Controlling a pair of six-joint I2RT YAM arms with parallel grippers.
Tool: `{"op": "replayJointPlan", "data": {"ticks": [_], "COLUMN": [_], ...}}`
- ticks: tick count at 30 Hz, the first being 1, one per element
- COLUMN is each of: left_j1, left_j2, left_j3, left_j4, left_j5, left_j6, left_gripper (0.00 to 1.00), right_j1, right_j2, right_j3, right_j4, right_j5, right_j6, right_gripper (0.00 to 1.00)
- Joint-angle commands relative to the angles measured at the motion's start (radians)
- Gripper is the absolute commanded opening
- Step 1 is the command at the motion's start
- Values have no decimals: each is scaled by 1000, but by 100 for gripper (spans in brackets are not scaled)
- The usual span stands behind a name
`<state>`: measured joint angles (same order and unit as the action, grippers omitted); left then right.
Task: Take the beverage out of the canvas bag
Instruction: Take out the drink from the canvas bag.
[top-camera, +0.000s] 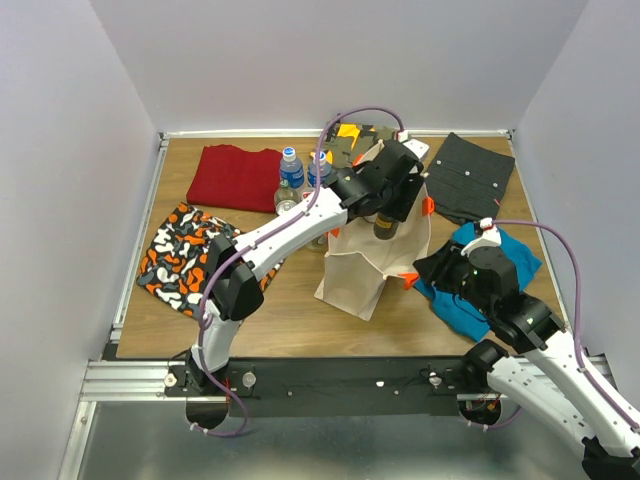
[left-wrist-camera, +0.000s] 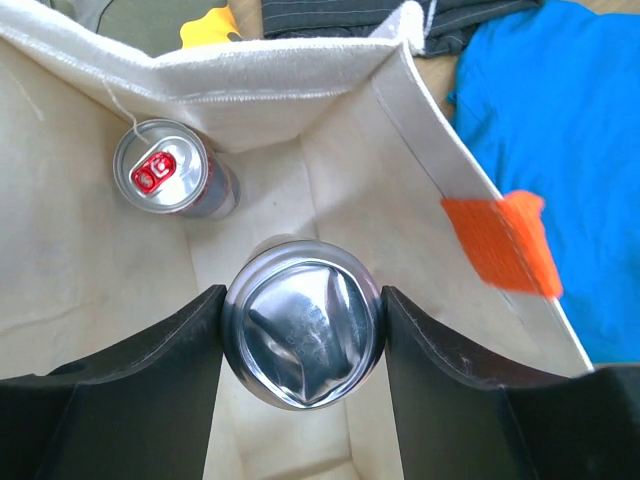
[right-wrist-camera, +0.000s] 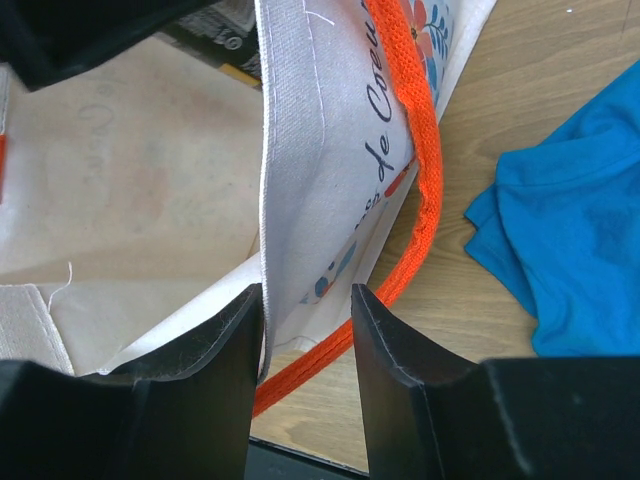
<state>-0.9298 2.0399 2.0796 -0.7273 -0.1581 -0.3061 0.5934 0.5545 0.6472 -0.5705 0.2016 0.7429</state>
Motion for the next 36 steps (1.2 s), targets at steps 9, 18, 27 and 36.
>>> {"op": "replayJointPlan", "data": {"ticks": [9,18,27,36], "left_j1": [-4,-6,-6,-6], "left_j2": [-132,-184,-244,-308], "left_j3": [25,22,37,36], "left_j4": [-15,-40,-75,-110], "left_j5": [87,111,124,108], "left_j6": [-28,-37,-34,-28], "left_gripper": [0,0,0,0], "right_j1": [-4,-6,-4,-4], "right_j2": [-4,-4,1,7], "right_j3": [-17,-17,-17,-15], "right_j4": [-29,-26,-26,-26], "right_j5": [13,13,10,15], "right_j6": [-2,-4,-4,-4], "right_gripper": [49,49,49,49]}}
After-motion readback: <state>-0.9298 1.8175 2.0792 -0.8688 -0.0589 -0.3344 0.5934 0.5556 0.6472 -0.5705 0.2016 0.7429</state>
